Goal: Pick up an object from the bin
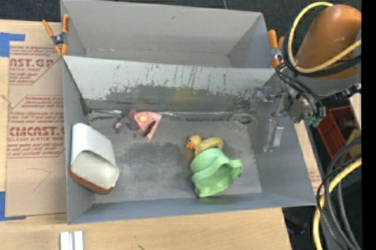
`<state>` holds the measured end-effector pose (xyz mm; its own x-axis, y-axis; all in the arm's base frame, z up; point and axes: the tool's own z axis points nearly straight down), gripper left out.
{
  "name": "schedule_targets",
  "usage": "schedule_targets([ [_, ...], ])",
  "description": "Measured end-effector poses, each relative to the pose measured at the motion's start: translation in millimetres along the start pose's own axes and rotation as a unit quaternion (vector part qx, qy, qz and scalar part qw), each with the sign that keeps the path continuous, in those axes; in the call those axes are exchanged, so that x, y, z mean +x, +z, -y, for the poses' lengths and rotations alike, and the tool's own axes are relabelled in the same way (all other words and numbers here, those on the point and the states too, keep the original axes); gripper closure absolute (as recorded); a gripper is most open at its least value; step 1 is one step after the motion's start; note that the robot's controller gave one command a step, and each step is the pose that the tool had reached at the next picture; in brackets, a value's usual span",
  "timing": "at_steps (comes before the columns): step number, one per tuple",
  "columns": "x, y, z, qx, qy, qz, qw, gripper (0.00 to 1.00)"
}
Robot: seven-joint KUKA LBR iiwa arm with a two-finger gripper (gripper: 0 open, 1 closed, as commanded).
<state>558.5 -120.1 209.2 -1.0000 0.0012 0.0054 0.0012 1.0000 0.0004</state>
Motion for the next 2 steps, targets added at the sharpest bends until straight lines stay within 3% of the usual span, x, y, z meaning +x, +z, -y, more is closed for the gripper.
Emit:
schedule_targets([
  [2, -1.4, -4.5, -0.8, 0.001, 0.000, 0.0040, 1.0000, 0.00],
])
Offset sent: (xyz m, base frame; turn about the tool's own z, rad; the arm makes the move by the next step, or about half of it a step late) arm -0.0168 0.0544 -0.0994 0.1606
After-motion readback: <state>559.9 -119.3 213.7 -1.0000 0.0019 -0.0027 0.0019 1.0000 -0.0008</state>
